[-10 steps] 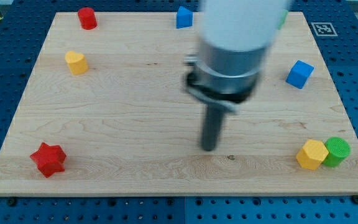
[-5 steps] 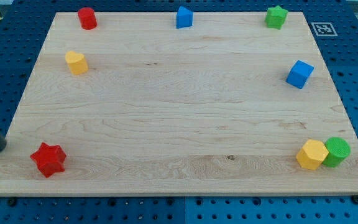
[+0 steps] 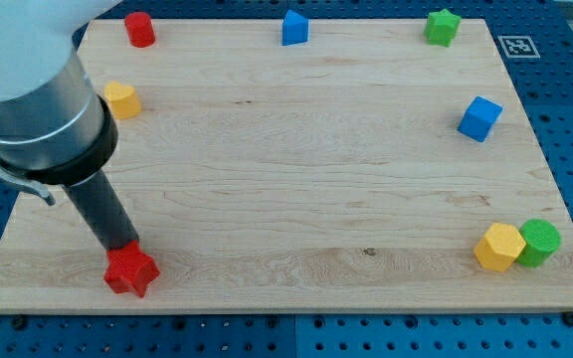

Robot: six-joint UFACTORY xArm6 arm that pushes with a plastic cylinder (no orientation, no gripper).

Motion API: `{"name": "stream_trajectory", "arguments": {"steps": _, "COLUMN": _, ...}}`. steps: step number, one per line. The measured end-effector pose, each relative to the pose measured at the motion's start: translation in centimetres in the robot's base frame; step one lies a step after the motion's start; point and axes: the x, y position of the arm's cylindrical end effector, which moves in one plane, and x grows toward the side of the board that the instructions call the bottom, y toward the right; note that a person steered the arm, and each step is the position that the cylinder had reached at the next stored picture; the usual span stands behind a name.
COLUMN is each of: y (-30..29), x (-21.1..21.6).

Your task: Place the red star close to the yellow hexagon

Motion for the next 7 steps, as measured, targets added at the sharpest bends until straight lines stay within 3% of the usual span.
{"name": "stream_trajectory", "arguments": {"steps": 3, "y": -6.0, "x": 1.7}}
{"name": "stream_trajectory", "arguments": {"steps": 5, "y": -1.7, "x": 5.1}}
{"name": "stream_trajectory", "arguments": {"steps": 7, "y": 2.8, "x": 4.3}}
